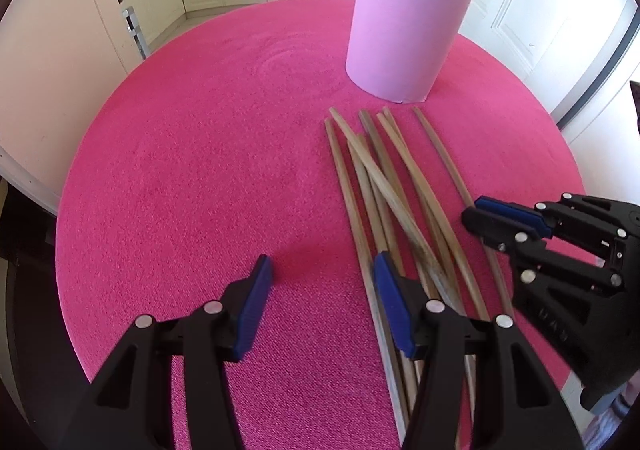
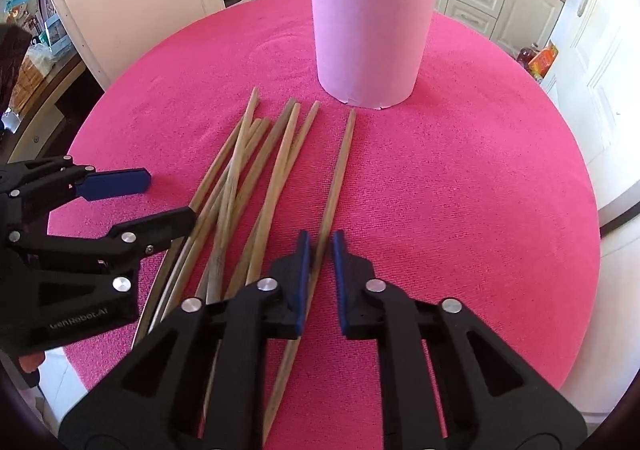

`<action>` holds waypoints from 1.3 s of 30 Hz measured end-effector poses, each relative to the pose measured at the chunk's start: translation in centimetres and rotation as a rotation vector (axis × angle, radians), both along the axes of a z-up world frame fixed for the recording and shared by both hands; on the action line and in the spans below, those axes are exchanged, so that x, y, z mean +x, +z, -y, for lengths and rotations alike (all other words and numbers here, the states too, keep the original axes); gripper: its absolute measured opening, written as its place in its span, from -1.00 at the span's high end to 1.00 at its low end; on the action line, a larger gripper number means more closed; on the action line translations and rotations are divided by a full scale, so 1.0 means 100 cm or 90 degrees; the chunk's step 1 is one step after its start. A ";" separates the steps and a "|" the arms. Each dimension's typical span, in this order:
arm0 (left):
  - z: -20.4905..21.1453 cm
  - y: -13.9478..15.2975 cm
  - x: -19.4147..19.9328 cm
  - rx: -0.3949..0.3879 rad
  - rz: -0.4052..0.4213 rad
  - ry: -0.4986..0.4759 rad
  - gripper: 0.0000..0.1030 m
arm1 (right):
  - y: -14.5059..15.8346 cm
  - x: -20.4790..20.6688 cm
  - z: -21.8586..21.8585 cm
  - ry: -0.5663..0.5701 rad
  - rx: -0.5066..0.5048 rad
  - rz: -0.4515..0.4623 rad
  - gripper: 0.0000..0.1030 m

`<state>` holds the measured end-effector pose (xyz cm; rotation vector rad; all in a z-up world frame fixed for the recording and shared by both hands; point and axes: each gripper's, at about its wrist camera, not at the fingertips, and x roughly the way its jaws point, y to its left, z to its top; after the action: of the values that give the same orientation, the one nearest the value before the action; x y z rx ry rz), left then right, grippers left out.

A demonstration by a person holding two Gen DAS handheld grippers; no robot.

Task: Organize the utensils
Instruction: 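Lower the right tool to the pile and grasp a third chopstick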

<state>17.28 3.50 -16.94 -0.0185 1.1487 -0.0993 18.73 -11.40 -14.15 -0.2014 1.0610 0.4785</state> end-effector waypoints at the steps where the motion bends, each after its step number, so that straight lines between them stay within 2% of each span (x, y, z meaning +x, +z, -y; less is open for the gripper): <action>1: -0.003 0.001 0.001 0.000 -0.003 -0.003 0.01 | 0.000 0.000 0.001 0.001 0.001 -0.004 0.81; 4: -0.002 0.002 0.007 0.004 -0.020 0.005 0.04 | 0.000 0.002 -0.002 0.004 -0.005 -0.008 0.81; 7: 0.019 -0.001 0.009 0.079 -0.011 -0.014 0.04 | 0.001 0.003 -0.005 0.006 -0.014 -0.010 0.81; 8: 0.022 -0.001 0.008 0.089 -0.007 -0.018 0.12 | 0.000 0.004 -0.005 0.006 -0.013 -0.012 0.81; 9: 0.025 0.000 0.008 0.083 -0.009 -0.023 0.30 | 0.000 0.003 -0.005 0.008 -0.013 -0.013 0.81; 12: 0.029 0.002 0.009 0.083 -0.011 -0.045 0.67 | 0.000 0.003 -0.004 0.009 -0.010 -0.016 0.81; 14: 0.024 0.003 0.010 0.076 -0.013 -0.049 0.76 | 0.000 0.002 -0.004 0.010 -0.009 -0.016 0.82; 17: 0.010 0.006 0.012 0.038 -0.018 -0.032 0.84 | 0.000 0.001 0.001 0.009 -0.003 -0.014 0.88; 25: -0.007 0.011 0.006 -0.032 -0.007 -0.012 0.86 | 0.005 -0.002 0.012 0.004 0.033 -0.012 0.88; 32: -0.020 0.026 -0.001 -0.053 0.048 0.023 0.86 | 0.020 -0.006 0.022 -0.002 0.073 0.007 0.89; 34: -0.020 0.032 -0.004 -0.048 0.060 0.033 0.86 | 0.019 -0.005 0.020 -0.008 0.063 0.009 0.88; 39: -0.022 0.031 -0.002 -0.049 0.045 0.028 0.86 | 0.008 0.005 0.014 -0.016 0.044 -0.040 0.87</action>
<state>17.06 5.71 -13.89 -0.1068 1.0725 -0.1046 19.24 -12.81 -13.35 -0.1121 1.1044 0.5009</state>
